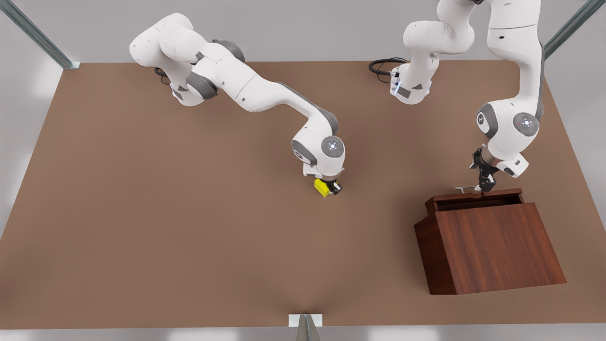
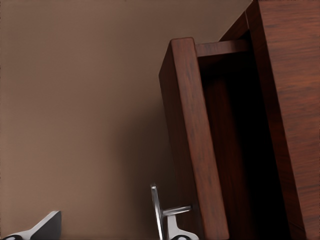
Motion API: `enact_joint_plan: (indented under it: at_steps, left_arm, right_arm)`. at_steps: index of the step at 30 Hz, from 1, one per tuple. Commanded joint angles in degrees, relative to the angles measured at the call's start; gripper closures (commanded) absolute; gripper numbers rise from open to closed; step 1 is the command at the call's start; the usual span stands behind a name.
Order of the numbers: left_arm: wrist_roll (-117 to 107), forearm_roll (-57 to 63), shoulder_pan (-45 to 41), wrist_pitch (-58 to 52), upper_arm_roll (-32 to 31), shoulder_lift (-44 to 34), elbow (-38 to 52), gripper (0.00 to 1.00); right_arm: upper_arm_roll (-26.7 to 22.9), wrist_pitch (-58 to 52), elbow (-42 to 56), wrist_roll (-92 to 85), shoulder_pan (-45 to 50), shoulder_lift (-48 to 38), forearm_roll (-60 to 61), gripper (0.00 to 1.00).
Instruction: Open the drawer with left arm, place the square in the middle with right arm, and place the square in the drawer with left arm
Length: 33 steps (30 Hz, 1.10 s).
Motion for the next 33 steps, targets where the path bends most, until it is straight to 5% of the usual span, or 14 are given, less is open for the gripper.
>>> enact_joint_plan:
  at_steps: [1, 3, 4, 13, 16, 18, 21, 27, 30, 33]
  left_arm:
    - [0.0, 0.1, 0.2, -0.4, 0.0, -0.3, 0.0, 0.0]
    - [0.0, 0.1, 0.2, -1.3, 0.0, -0.7, 0.0, 0.0]
    - [0.0, 0.2, 0.2, -1.8, 0.0, -1.1, 0.0, 0.0]
    - [0.0, 0.4, 0.2, -4.4, 0.3, -1.9, 0.0, 0.0]
    - [0.0, 0.5, 0.2, -4.8, 0.3, -2.0, -0.1, 0.0]
    - [0.0, 0.5, 0.2, -5.7, 0.3, -2.5, -0.1, 0.0]
    - [-0.1, 0.5, 0.2, -6.8, 0.3, -2.9, -0.1, 0.0]
    - [-0.1, 0.5, -0.2, -6.9, 0.2, -3.2, -0.6, 0.0]
    - [-0.1, 0.5, -0.4, -7.3, 0.2, -3.7, -1.0, 0.0]
    - [-0.1, 0.5, -0.4, -8.3, 0.2, -4.1, -1.0, 0.0]
  right_arm:
    - [0.0, 0.0, -0.1, -0.3, 0.0, 0.2, 0.0, 0.31]
    - [0.1, 0.0, 0.0, -1.5, 0.0, 0.4, 0.0, 0.01]
    - [0.4, 0.1, 0.0, -3.4, 0.0, 0.4, 0.1, 0.0]
    - [1.0, -4.4, -0.1, -9.9, -1.8, -2.5, -0.2, 0.0]
    - [1.2, -12.1, -4.6, -23.5, -9.8, -13.6, -0.2, 0.0]
    - [1.2, -11.0, -22.7, -34.5, -20.1, -31.1, -0.2, 0.0]
    - [1.2, -13.4, -33.7, -60.1, -31.8, -43.1, 0.0, 0.0]
    - [0.8, -22.1, -32.3, -97.9, -48.6, -50.2, 6.1, 0.0]
    - [0.8, -22.6, -30.9, -98.1, -48.8, -49.5, 6.1, 0.0]
    - [1.2, -14.9, -40.2, -97.8, -48.1, -54.7, 6.3, 0.0]
